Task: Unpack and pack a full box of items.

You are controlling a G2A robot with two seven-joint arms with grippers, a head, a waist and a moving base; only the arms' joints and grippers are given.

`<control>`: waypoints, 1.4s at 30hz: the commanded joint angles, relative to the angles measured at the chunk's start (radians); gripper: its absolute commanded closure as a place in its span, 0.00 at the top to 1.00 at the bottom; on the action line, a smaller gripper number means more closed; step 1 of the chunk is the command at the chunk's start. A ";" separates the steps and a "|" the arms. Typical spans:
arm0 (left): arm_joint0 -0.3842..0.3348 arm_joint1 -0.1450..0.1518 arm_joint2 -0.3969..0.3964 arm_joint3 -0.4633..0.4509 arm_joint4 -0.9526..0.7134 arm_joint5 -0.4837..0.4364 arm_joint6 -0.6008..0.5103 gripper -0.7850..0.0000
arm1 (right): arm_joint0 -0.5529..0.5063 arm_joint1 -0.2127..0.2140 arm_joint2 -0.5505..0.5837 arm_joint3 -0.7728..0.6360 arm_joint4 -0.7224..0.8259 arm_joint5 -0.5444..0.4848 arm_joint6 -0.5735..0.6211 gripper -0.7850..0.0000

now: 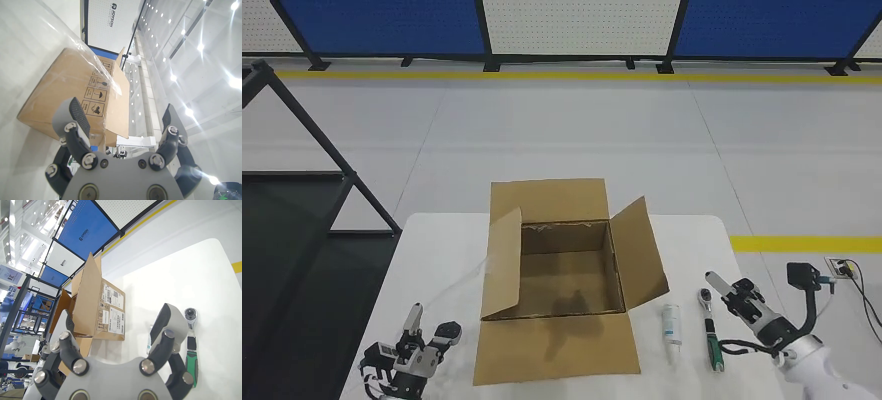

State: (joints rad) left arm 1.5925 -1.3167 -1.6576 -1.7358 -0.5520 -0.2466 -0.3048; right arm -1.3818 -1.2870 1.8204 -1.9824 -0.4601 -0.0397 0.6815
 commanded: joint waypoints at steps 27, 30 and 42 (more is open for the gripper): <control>0.047 0.020 -0.123 -0.022 -0.115 0.032 -0.232 1.00 | -0.045 0.075 -0.014 -0.045 -0.586 -0.307 0.425 1.00; 0.053 0.022 -0.131 -0.020 -0.127 0.037 -0.252 1.00 | -0.045 0.075 -0.014 -0.045 -0.586 -0.307 0.425 1.00; 0.047 0.021 -0.122 -0.032 -0.155 0.067 -0.239 1.00 | -0.011 0.079 -0.107 -0.019 -0.643 -0.345 0.446 1.00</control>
State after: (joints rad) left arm 1.6417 -1.2954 -1.7828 -1.7625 -0.6902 -0.1953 -0.5457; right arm -1.4115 -1.2098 1.7522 -2.0120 -1.0802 -0.3756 1.1103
